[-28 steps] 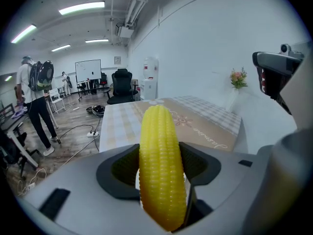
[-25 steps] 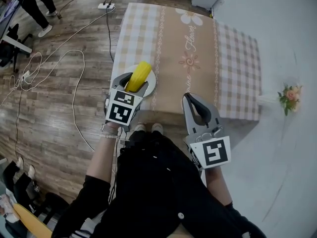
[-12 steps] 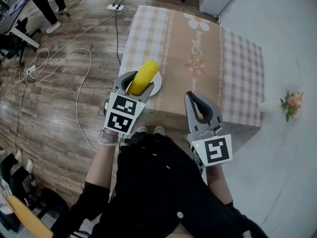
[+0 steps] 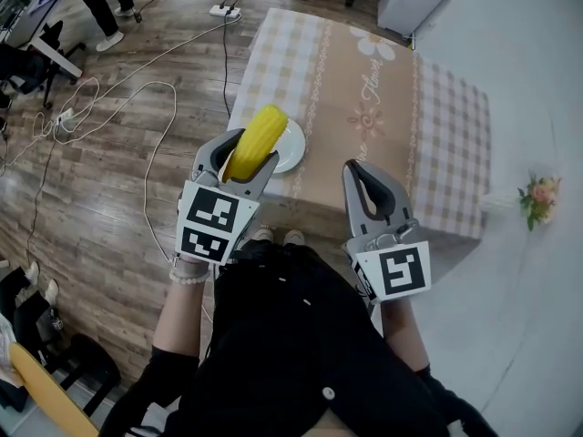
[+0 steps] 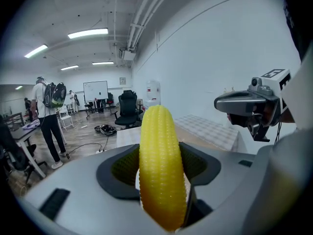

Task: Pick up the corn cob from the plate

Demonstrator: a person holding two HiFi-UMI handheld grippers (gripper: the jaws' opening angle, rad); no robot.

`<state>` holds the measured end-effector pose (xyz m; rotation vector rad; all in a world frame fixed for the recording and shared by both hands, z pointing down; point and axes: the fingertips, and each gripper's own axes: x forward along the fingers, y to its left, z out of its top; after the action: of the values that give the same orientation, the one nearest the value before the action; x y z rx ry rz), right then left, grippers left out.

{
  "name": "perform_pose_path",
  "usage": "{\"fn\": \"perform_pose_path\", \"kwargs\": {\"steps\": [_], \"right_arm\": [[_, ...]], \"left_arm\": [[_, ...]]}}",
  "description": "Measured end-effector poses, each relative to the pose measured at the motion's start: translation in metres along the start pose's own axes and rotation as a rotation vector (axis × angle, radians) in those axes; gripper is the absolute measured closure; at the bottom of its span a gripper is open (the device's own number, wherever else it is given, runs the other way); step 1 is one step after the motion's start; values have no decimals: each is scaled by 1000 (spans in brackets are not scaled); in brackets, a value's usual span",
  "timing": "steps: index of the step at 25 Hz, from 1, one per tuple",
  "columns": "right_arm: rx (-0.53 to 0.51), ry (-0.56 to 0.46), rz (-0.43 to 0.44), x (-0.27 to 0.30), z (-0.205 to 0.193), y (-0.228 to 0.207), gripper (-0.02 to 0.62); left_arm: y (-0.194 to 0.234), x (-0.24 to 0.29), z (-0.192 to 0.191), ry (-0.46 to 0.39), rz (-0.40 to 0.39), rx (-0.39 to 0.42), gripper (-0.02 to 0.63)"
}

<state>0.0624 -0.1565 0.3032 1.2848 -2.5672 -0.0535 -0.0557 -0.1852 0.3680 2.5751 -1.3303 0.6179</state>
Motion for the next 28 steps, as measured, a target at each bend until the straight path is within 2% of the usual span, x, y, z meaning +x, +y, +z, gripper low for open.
{"fn": "perform_pose_path", "kwargs": {"steps": [15,28], "right_arm": [[-37,-9,87,9,2,19,554],[-60,-22,104,10,9,25,554]], "left_arm": [[1,-47,14,-61,61,21,348],[-1,-57,15,-72,75,12,348]]}}
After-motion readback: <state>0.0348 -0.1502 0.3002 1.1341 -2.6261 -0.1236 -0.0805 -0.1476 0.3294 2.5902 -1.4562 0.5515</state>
